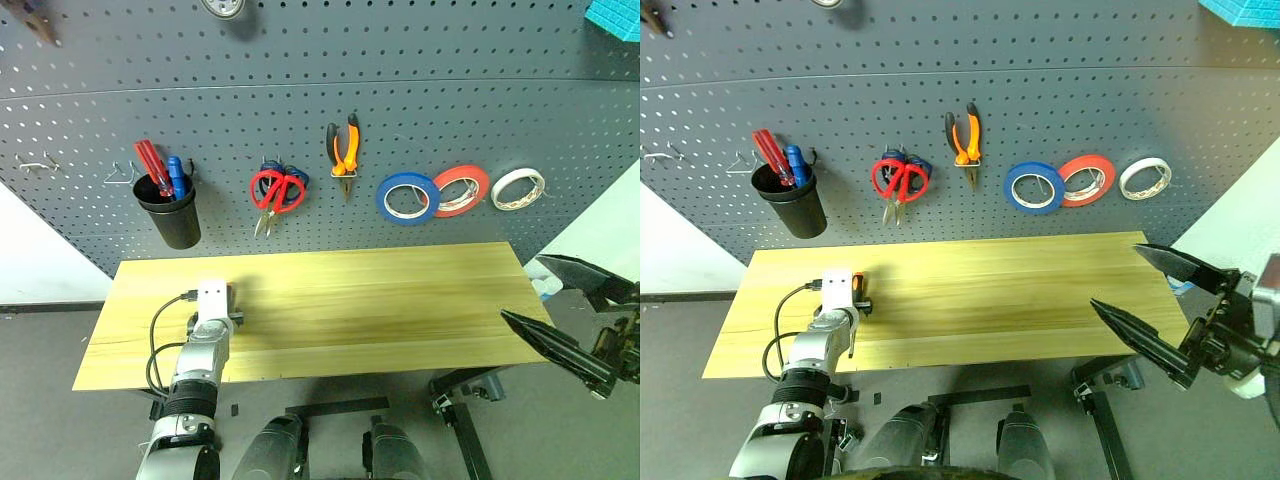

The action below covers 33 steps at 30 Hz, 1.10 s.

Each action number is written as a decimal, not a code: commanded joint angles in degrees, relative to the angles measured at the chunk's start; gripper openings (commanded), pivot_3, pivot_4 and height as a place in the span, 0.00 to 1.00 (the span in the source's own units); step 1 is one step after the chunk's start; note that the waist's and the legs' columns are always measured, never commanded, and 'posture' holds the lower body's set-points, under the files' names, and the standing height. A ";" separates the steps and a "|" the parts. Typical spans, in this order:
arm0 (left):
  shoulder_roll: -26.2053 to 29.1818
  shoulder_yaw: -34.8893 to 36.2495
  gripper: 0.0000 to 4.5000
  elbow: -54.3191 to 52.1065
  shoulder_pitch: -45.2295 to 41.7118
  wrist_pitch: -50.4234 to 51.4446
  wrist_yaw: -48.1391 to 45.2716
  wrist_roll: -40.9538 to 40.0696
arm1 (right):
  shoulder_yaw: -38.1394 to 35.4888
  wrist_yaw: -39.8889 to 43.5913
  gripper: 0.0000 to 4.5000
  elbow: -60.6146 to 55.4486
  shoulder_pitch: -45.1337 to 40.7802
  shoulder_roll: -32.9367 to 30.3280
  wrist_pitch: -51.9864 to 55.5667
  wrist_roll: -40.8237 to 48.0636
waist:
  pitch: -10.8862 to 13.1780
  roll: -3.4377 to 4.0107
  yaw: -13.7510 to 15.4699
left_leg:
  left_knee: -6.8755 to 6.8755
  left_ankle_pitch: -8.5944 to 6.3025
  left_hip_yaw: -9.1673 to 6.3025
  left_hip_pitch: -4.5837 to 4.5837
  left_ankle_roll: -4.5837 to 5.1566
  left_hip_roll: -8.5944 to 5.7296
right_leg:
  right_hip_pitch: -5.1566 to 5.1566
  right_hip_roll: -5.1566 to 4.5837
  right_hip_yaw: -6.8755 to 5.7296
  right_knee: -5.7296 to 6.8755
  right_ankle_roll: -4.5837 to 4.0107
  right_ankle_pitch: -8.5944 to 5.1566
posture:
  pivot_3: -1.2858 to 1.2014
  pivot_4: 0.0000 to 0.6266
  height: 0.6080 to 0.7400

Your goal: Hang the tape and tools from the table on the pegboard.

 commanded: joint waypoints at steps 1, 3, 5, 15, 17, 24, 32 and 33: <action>0.35 0.70 0.99 0.50 -1.38 0.63 -0.34 -0.88 | -0.36 0.76 1.00 -1.11 0.33 -0.19 -0.48 -0.98 | 0.00 -0.01 0.00 | 0.00 0.00 0.00 0.00 0.00 0.00 | 0.00 0.00 0.00 0.00 0.00 0.00 | 0.46 0.28 1.00; 0.41 0.70 0.99 0.86 -1.68 0.85 -0.60 -1.23 | -0.43 0.98 1.00 -1.08 0.51 -0.04 -0.51 -1.14 | 0.01 -0.02 -0.01 | 0.00 0.00 0.00 0.00 0.00 0.00 | 0.00 -0.01 0.00 -0.01 0.00 0.00 | 0.46 0.29 1.00; 0.73 0.38 0.99 1.72 -2.10 0.54 -1.34 -1.46 | -0.48 1.05 1.00 -1.02 0.64 0.04 -0.45 -1.25 | 0.03 -0.03 -0.01 | 0.00 0.00 0.00 0.00 0.00 0.00 | 0.00 -0.01 0.00 -0.01 0.00 0.00 | 0.46 0.29 1.00; 0.91 0.93 0.95 2.31 -2.36 1.31 -0.79 -1.94 | -0.49 1.11 1.00 -0.75 0.99 0.06 -0.31 -1.61 | 0.14 -0.17 -0.01 | -0.03 -0.01 0.00 0.00 -0.01 0.00 | 0.00 -0.02 0.00 -0.04 -0.01 -0.01 | 0.46 0.30 1.00; 0.89 0.85 0.87 1.80 -2.13 1.81 -0.74 -1.96 | -0.45 1.11 1.00 -0.66 0.95 0.02 -0.32 -1.65 | 0.16 -0.18 -0.01 | -0.03 -0.01 0.00 0.00 -0.01 0.00 | 0.00 -0.02 0.00 -0.04 -0.01 -0.01 | 0.46 0.30 1.00; 0.90 0.72 0.35 0.95 -1.53 2.62 -0.52 -1.89 | -0.21 1.09 1.00 -0.30 0.56 -0.10 -0.31 -1.97 | 0.32 -0.29 -0.30 | -0.04 -0.08 0.00 0.00 -0.12 0.01 | 0.00 -0.02 0.00 -0.04 -0.01 -0.01 | 0.46 0.29 1.00; 0.96 0.61 0.11 -0.44 -0.70 3.12 -0.56 -1.78 | -0.08 0.97 1.00 -0.06 -0.28 -0.30 -0.15 -1.51 | 0.46 -0.33 -0.30 | -0.05 -0.09 0.00 0.00 -0.14 0.01 | 0.00 -0.02 0.00 -0.06 -0.01 -0.01 | 0.46 0.29 1.00; 1.00 0.53 0.11 -0.54 -0.54 2.99 -0.57 -1.68 | -0.03 0.95 1.00 -0.06 -0.35 -0.29 -0.14 -1.49 | 0.46 -0.33 -0.29 | -0.06 -0.09 0.00 0.00 -0.15 0.01 | 0.00 -0.02 0.00 -0.06 -0.01 -0.01 | 0.46 0.29 1.00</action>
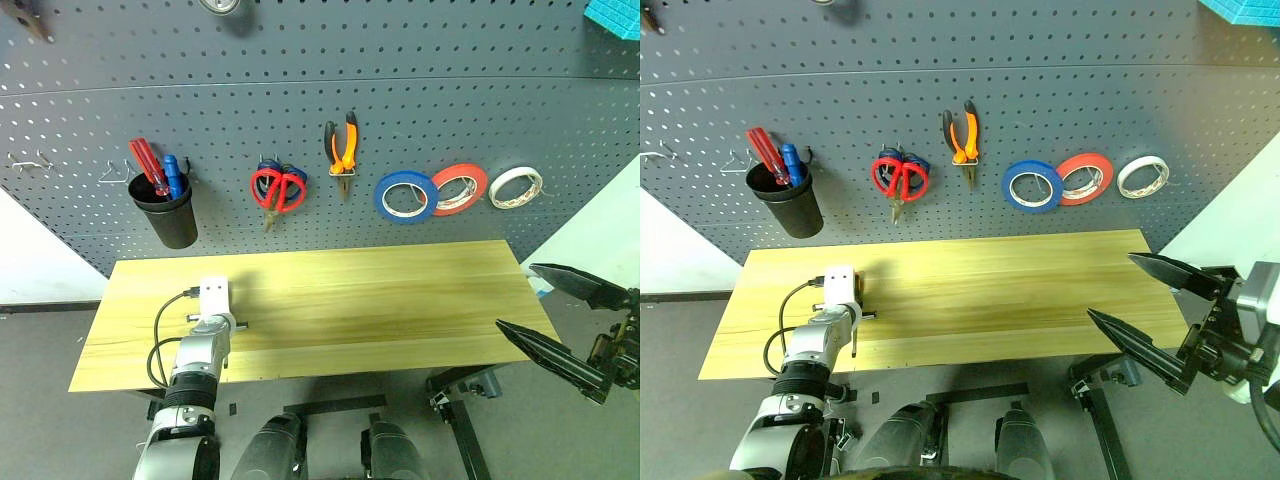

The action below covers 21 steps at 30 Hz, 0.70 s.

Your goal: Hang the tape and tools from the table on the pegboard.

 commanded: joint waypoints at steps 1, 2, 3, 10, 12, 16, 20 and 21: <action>0.54 -0.26 0.11 -1.35 1.37 0.14 0.30 0.53 | -0.54 0.02 1.00 -0.01 -0.44 -0.36 -0.15 0.45 | 0.01 0.01 0.01 | 0.00 0.00 0.00 0.00 0.00 0.00 | 0.00 0.00 0.00 0.00 0.00 0.00 | 0.46 0.29 1.00; 0.59 -0.51 0.11 -1.62 1.57 -0.04 0.13 0.67 | -0.47 0.01 1.00 0.01 -0.52 -0.36 -0.14 0.41 | 0.02 0.01 -0.02 | 0.00 0.00 0.00 0.00 0.00 0.00 | 0.00 0.00 0.00 -0.01 0.00 0.00 | 0.46 0.29 1.00; 0.59 -1.32 0.11 -3.14 2.33 -0.41 -0.25 1.07 | -0.49 0.02 1.00 0.07 -0.59 -0.35 -0.14 0.37 | 0.03 0.01 -0.03 | -0.01 0.00 0.00 0.00 0.00 0.00 | 0.00 0.00 0.00 -0.01 0.00 0.00 | 0.46 0.29 1.00; 0.94 -5.81 0.11 -12.79 7.46 -4.97 -2.22 3.21 | -0.18 0.03 1.00 0.54 -1.06 -0.29 -0.16 -0.16 | 0.12 0.02 0.16 | -0.02 -0.01 0.00 -0.04 -0.01 0.00 | -0.01 -0.01 0.01 -0.07 0.00 0.00 | 0.46 0.28 1.00; 1.02 -7.06 0.11 -15.79 9.06 -6.16 -2.79 3.83 | 0.07 0.03 1.00 0.67 -1.19 -0.22 -0.18 -0.42 | 0.13 0.02 0.25 | -0.03 -0.01 0.00 -0.10 -0.01 0.00 | -0.01 -0.01 0.01 -0.09 0.00 0.00 | 0.47 0.28 1.00; 2.46 -10.53 0.11 -22.04 12.64 -13.10 -4.80 6.06 | 0.37 0.20 1.00 1.09 -1.34 -0.15 -0.31 -0.93 | 0.15 0.04 0.36 | -0.06 -0.02 0.00 -0.15 0.00 0.00 | -0.01 -0.02 0.00 -0.18 -0.01 0.00 | 0.47 0.28 1.00; 2.67 -12.21 0.11 -25.42 15.00 -18.15 -5.68 7.11 | 1.06 0.30 1.00 1.54 -1.79 -0.06 -0.48 -1.69 | 0.15 0.10 0.38 | -0.08 -0.04 -0.01 -0.17 0.05 0.00 | -0.01 -0.03 -0.01 -0.32 -0.01 0.00 | 0.47 0.27 1.00; 2.59 -12.66 0.11 -26.25 15.48 -19.58 -6.05 7.29 | 1.25 0.29 1.00 1.62 -1.93 -0.03 -0.53 -1.82 | 0.15 0.10 0.39 | -0.08 -0.05 0.00 -0.17 0.07 0.00 | -0.01 -0.03 -0.01 -0.35 -0.01 0.00 | 0.47 0.27 1.00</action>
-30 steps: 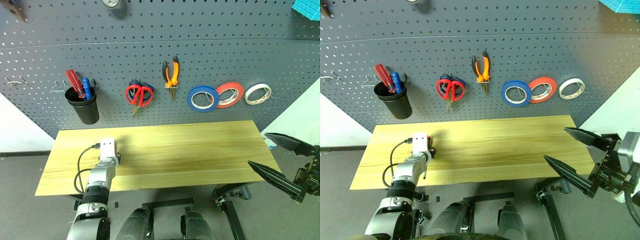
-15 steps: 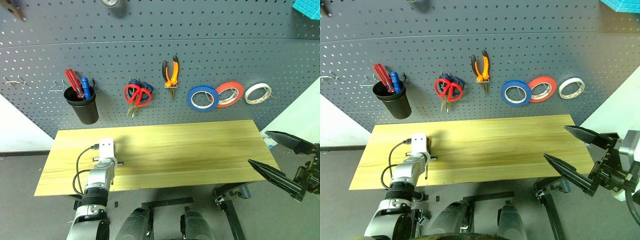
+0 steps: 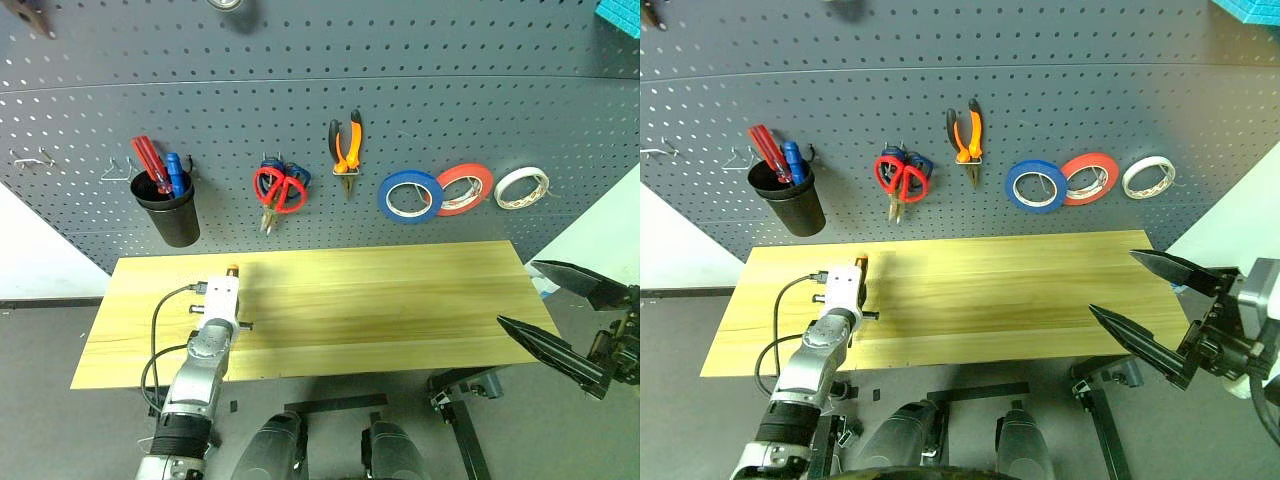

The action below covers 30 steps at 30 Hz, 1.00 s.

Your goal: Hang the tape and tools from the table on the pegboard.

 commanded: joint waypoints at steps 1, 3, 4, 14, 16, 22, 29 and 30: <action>0.22 -1.86 0.11 -4.64 1.38 -5.83 -0.95 1.49 | -0.17 0.19 1.00 0.30 -0.49 -0.01 -0.57 -0.48 | 0.00 0.00 0.01 | 0.00 -0.01 0.00 0.00 0.03 0.00 | 0.00 0.00 0.00 -0.04 0.00 0.00 | 0.47 0.27 1.00; 0.56 -2.95 0.11 -6.01 1.94 -8.86 -1.76 2.15 | -0.01 0.27 1.00 0.41 -0.66 0.01 -0.60 -0.64 | 0.00 0.01 0.04 | -0.01 -0.02 0.00 0.00 0.07 0.00 | 0.01 0.00 -0.02 -0.11 0.00 0.00 | 0.47 0.27 1.00; 0.92 -3.71 0.11 -6.86 2.26 -11.13 -2.41 2.64 | 0.02 0.36 1.00 0.45 -0.72 0.03 -0.61 -0.71 | 0.01 0.02 0.04 | -0.02 -0.01 0.00 -0.01 0.10 0.00 | 0.01 0.00 -0.03 -0.14 0.01 0.00 | 0.47 0.27 1.00; 2.42 -4.89 0.11 -9.51 3.66 -24.36 -3.79 5.02 | -1.82 -0.11 1.00 0.59 -2.74 0.31 -0.62 3.42 | -0.01 0.12 -0.01 | -0.06 0.01 0.00 -0.01 0.25 0.00 | 0.03 0.00 -0.04 -0.26 0.02 0.01 | 0.47 0.26 1.00; 2.69 -4.72 0.11 -9.81 3.37 -27.07 -3.37 5.68 | -1.99 -0.29 1.00 0.27 -2.87 0.18 -0.62 3.79 | -0.01 0.12 0.01 | -0.06 0.01 0.00 -0.01 0.26 0.00 | 0.04 0.00 -0.05 -0.26 0.02 0.01 | 0.47 0.26 1.00; 2.98 -3.24 0.11 -9.44 0.57 -33.08 -1.48 7.23 | -2.32 -1.29 1.00 -0.29 -3.47 0.04 -0.64 5.42 | -0.01 0.12 0.06 | -0.03 0.01 0.00 -0.01 0.27 -0.01 | 0.05 0.01 -0.07 -0.26 0.03 0.02 | 0.47 0.25 1.00; 4.04 -1.98 0.11 -14.77 -2.81 -39.51 -2.91 6.22 | -1.88 -0.54 1.00 0.36 -2.95 -0.02 -0.80 3.93 | -0.03 0.14 0.00 | -0.02 0.02 0.00 0.00 0.27 -0.01 | 0.05 0.02 -0.08 -0.25 0.03 0.02 | 0.47 0.25 1.00; 4.46 -1.70 0.11 -15.94 -3.05 -39.73 -3.54 5.85 | -1.92 -0.41 1.00 0.54 -3.03 -0.06 -0.81 3.91 | -0.03 0.14 -0.01 | -0.01 0.02 0.00 0.00 0.27 -0.01 | 0.06 0.03 -0.08 -0.24 0.03 0.02 | 0.47 0.26 1.00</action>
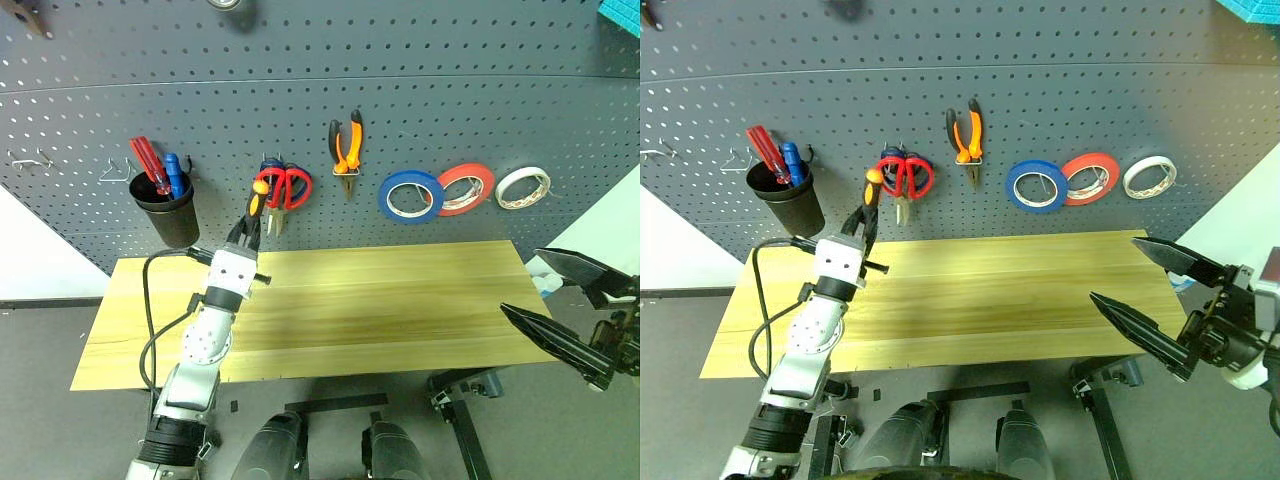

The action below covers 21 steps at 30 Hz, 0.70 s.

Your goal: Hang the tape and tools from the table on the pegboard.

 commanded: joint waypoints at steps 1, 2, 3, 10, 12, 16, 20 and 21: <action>1.33 1.56 0.11 -5.96 -1.31 -2.58 -1.56 -1.28 | -1.73 0.36 1.00 0.09 -0.25 -0.29 -0.81 0.24 | 0.00 0.00 -0.06 | 0.00 0.00 0.00 0.00 0.00 0.00 | 0.01 0.00 0.00 0.00 0.00 0.00 | 0.47 0.26 1.00; 1.75 1.92 0.11 -7.01 -1.59 -2.82 -1.95 -1.56 | -1.93 0.21 1.00 0.34 -0.65 -0.37 -0.81 0.86 | 0.00 0.01 -0.09 | 0.00 0.00 0.00 0.01 0.00 0.00 | 0.01 0.01 0.00 0.00 0.00 0.00 | 0.47 0.26 1.00; 1.96 2.11 0.11 -7.70 -1.72 -2.91 -2.16 -1.67 | -2.13 0.18 1.00 0.55 -0.90 -0.39 -0.82 1.30 | 0.00 0.01 -0.11 | 0.00 0.00 0.00 0.01 0.00 0.00 | 0.01 0.01 0.00 0.01 0.00 0.00 | 0.47 0.26 1.00; 2.35 5.07 0.11 -7.95 -6.80 -3.53 -1.00 -0.65 | -1.10 0.06 1.00 1.15 -2.43 -0.96 -0.45 1.39 | -0.01 0.01 0.08 | 0.05 0.01 0.00 0.04 0.01 0.00 | 0.04 0.02 -0.01 0.07 0.00 0.00 | 0.47 0.26 1.00; 2.70 6.32 0.11 -7.19 -9.34 -3.27 -0.23 -0.24 | -1.21 -0.05 1.00 1.37 -2.95 -1.18 -0.32 1.85 | -0.01 0.01 0.05 | 0.06 0.01 0.00 0.04 0.01 0.00 | 0.04 0.02 -0.02 0.08 0.00 0.00 | 0.47 0.26 1.00; 3.86 8.28 0.11 -4.72 -12.97 -3.45 0.67 0.30 | -1.35 -0.16 1.00 1.68 -3.61 -1.51 0.02 2.66 | -0.01 0.01 -0.10 | 0.06 0.02 0.00 0.05 0.01 -0.01 | 0.05 0.05 -0.02 0.12 0.01 0.01 | 0.47 0.26 1.00; 4.96 9.06 0.11 -2.87 -13.82 -5.00 1.30 1.15 | -0.73 -0.10 1.00 1.95 -3.78 -1.61 0.12 2.10 | -0.01 0.02 -0.08 | 0.06 0.03 0.03 0.05 -0.01 -0.01 | 0.06 0.06 -0.02 0.25 0.01 0.01 | 0.47 0.26 1.00; 5.26 9.28 0.11 -2.49 -14.01 -5.43 1.53 1.46 | -0.62 -0.12 1.00 1.99 -3.82 -1.62 0.13 1.93 | -0.01 0.01 -0.06 | 0.06 0.04 0.03 0.05 -0.02 -0.01 | 0.06 0.06 -0.02 0.27 0.01 0.00 | 0.47 0.26 1.00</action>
